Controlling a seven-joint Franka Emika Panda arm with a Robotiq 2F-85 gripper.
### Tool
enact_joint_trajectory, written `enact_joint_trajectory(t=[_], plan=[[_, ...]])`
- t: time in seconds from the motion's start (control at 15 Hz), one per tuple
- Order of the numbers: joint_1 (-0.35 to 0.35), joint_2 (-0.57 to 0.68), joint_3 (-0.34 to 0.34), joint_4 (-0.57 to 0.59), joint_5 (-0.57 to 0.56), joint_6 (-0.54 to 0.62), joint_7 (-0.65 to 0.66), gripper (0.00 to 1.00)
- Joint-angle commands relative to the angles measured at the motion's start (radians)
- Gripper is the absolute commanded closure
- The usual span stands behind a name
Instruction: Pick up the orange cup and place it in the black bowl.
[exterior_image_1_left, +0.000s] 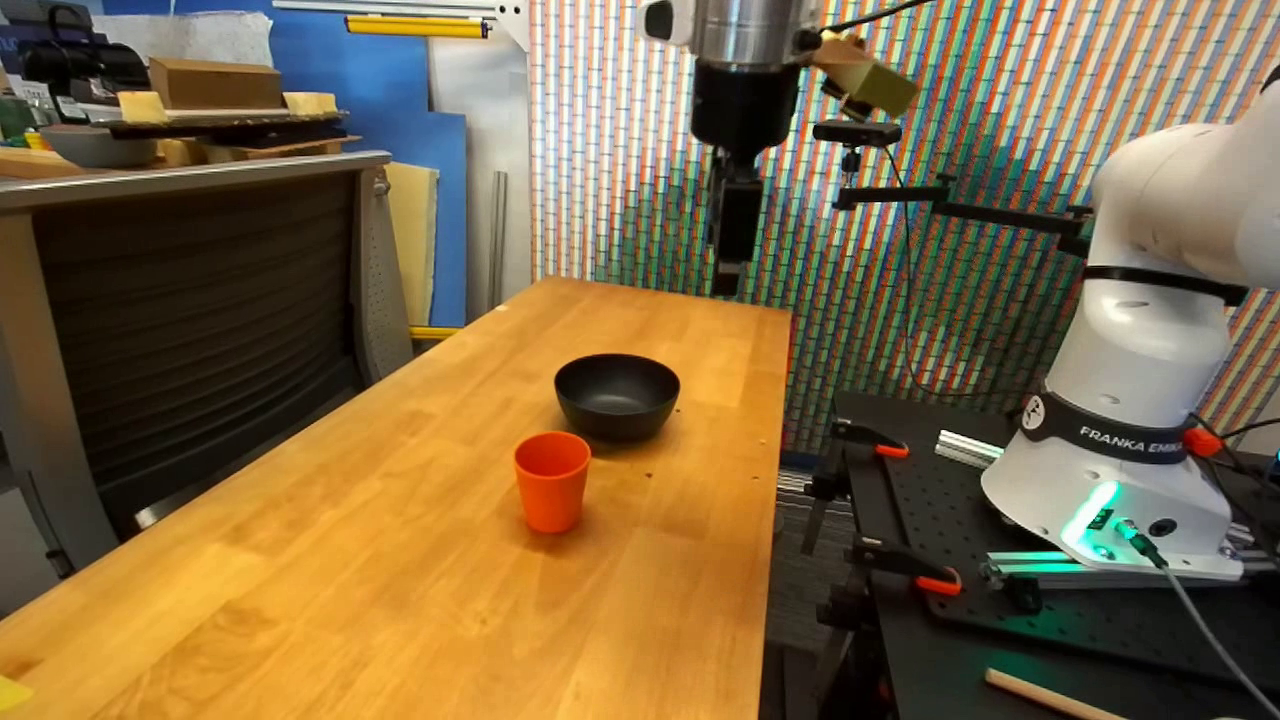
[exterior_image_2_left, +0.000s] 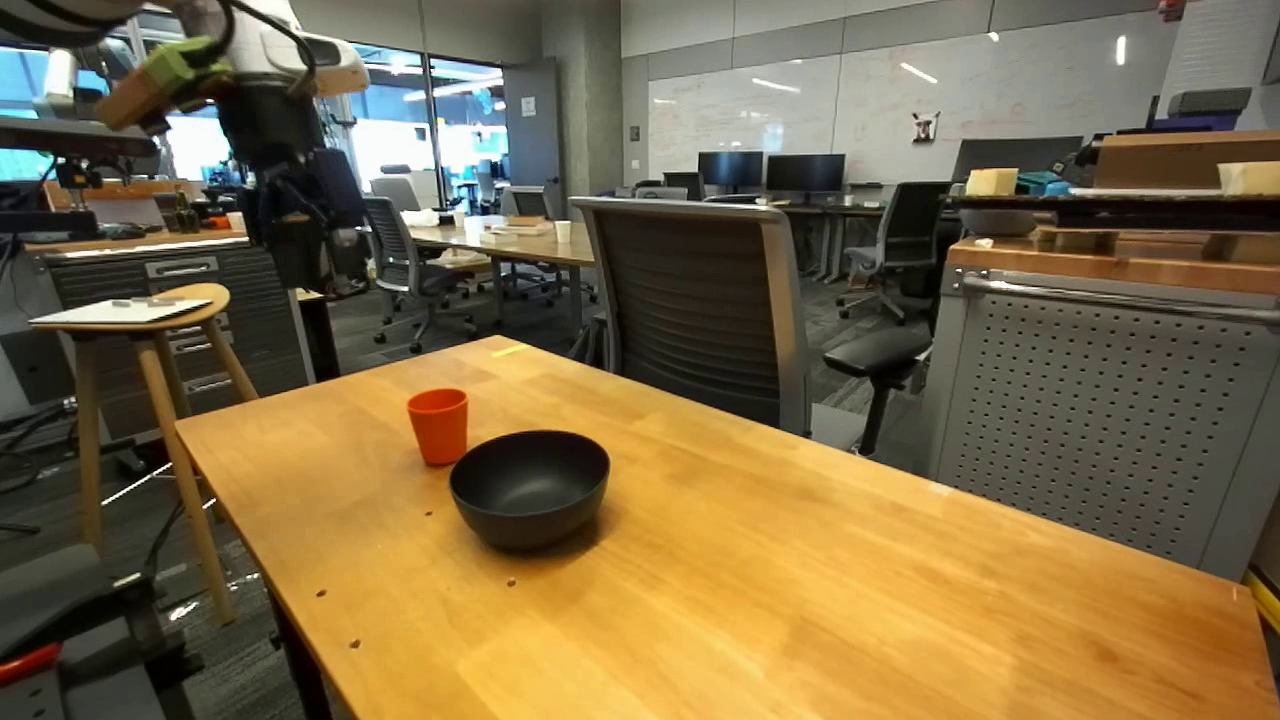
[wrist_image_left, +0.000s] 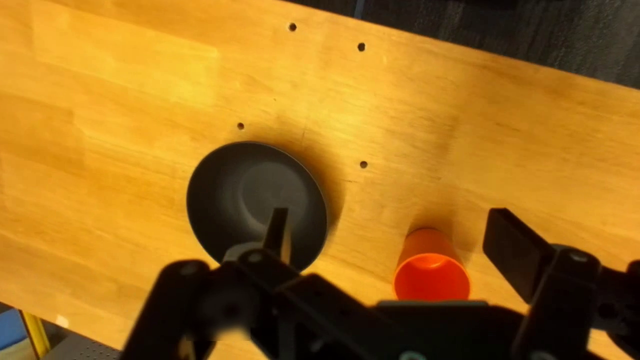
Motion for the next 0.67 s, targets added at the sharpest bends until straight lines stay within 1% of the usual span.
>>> enact_joint_trajectory(t=[0.0, 0.2, 0.27, 0.4, 0.6], plan=[[-0.071, 0.259, 0.053, 0.155, -0.106, 0.068, 0.077, 0.00], [-0.088, 0.450, 0.047, 0.270, -0.217, 0.087, 0.146, 0.00], [0.002, 0.514, -0.049, 0.317, -0.246, 0.076, 0.158, 0.00], [0.047, 0.637, -0.102, 0.416, -0.251, 0.069, 0.150, 0.00], [0.118, 0.817, -0.173, 0.582, -0.209, 0.064, 0.112, 0.00]])
